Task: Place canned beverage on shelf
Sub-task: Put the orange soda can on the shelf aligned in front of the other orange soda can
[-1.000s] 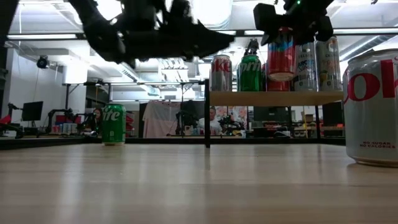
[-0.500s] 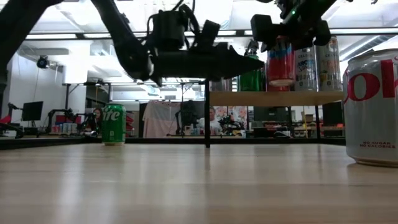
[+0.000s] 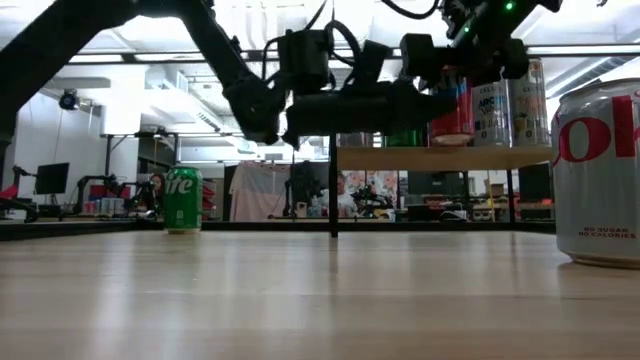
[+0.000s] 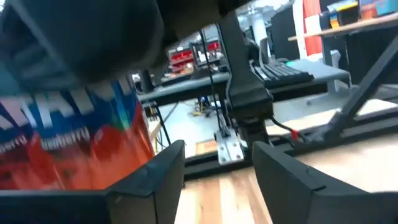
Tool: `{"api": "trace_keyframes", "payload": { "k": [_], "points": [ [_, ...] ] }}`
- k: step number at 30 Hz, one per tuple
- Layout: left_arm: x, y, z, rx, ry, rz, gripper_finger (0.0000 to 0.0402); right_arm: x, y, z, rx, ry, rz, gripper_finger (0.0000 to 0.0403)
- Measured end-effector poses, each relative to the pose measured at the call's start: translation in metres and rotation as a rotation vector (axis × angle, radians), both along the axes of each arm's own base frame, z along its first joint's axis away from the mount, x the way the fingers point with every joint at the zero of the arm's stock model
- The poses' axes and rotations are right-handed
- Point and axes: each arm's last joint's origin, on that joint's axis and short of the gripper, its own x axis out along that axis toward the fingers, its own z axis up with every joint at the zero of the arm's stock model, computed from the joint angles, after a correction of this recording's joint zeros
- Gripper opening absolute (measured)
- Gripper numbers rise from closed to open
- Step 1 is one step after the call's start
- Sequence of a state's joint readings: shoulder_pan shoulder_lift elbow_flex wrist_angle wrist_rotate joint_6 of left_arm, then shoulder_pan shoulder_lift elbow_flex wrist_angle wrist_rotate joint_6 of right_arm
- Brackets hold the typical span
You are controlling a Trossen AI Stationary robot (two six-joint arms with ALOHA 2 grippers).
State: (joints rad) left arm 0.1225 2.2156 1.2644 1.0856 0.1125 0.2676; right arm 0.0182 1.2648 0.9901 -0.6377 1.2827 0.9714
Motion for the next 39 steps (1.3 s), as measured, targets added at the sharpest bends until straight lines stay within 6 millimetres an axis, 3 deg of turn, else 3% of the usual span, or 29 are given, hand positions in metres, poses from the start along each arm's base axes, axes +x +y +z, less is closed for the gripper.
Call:
{"api": "trace_keyframes", "payload": {
  "k": [7,16,34,39],
  "points": [
    [0.013,0.009,-0.002,0.003,-0.018,0.015,0.0147,0.0,-0.003,0.0,0.003,-0.011,-0.014,0.0279],
    [0.013,0.026,0.001,-0.01,-0.031,0.048,0.0126,0.0,-0.004,-0.001,0.005,-0.033,-0.027,0.0279],
    [0.016,0.034,0.009,0.013,-0.053,0.063,0.0121,0.002,-0.009,-0.003,0.004,-0.044,-0.046,0.0279],
    [0.025,0.037,0.004,0.014,-0.057,0.065,0.0121,0.002,-0.01,-0.003,0.005,-0.047,-0.051,0.0279]
  ]
}}
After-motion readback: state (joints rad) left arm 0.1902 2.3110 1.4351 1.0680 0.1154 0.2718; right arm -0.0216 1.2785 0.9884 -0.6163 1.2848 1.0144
